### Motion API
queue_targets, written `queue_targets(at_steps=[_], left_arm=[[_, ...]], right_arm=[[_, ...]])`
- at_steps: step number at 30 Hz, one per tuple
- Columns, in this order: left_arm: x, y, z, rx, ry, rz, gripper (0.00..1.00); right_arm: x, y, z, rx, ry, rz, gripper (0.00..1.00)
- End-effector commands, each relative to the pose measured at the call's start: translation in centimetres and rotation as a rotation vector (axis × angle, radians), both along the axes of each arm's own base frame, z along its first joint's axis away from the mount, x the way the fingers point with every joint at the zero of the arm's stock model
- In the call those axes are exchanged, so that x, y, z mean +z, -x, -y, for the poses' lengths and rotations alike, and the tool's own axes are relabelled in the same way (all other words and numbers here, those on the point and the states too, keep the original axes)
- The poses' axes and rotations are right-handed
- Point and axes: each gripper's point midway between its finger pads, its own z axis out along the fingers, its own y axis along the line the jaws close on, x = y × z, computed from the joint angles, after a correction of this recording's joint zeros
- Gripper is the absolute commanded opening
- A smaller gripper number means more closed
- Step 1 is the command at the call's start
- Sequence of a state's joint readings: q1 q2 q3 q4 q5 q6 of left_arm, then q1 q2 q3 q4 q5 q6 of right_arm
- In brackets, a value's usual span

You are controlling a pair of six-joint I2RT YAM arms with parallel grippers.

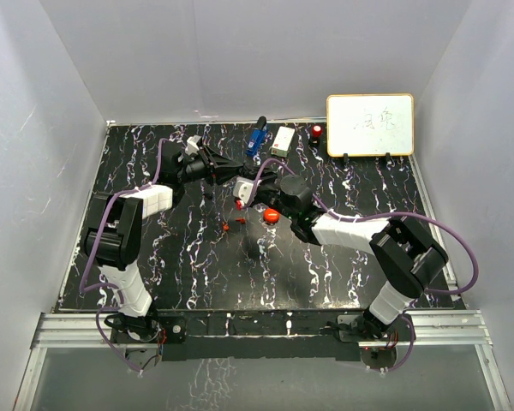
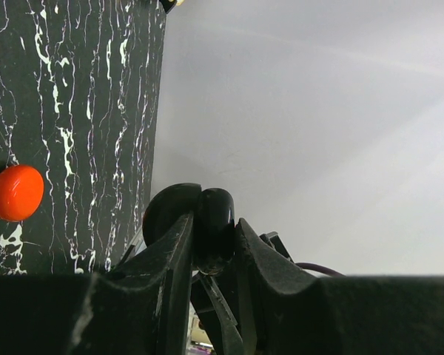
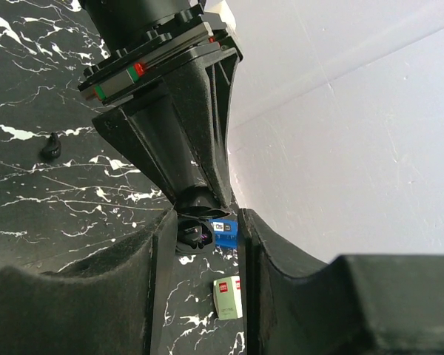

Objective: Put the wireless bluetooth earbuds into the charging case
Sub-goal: Place the earbud in the charging case.

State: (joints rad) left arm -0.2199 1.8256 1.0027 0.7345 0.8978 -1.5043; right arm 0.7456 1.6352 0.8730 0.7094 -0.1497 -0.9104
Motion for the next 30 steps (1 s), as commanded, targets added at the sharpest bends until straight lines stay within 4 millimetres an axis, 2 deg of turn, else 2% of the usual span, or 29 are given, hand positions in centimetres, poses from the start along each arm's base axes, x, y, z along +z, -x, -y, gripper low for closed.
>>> queue_targets(at_steps=[1,12,16,23,27,30], left_arm=[[1.1,-0.1,0.3,-0.017,0.03,-0.005,0.0],[0.1,-0.2,0.3,-0.015,0.026,-0.019,0.0],[-0.1,-0.2,0.3,-0.015,0.027,-0.017,0.0],[0.7,-0.1,0.3,-0.023,0.024,0.028,0.0],[0.9,0.2,0.2,-0.036,0.004,0.074,0.0],[0.6,0.2,-0.6,-0.012,0.002,0.101,0.0]], right_arm=[[4.0,0.5,0.1,0.004,-0.099,0.067,0.37],[8.6,1.2,0.3,0.017,-0.224,0.092,0.43],[9.8,0.2,1.2,-0.052,-0.286,0.054,0.48],[8.4,-1.8,2.6,-0.196,-0.295,-0.032,0.55],[8.7,-3.0,5.0,-0.301,-0.448,-0.136,0.58],[7.9,-4.2,6.1,-0.397,-0.515,-0.28,0.56]])
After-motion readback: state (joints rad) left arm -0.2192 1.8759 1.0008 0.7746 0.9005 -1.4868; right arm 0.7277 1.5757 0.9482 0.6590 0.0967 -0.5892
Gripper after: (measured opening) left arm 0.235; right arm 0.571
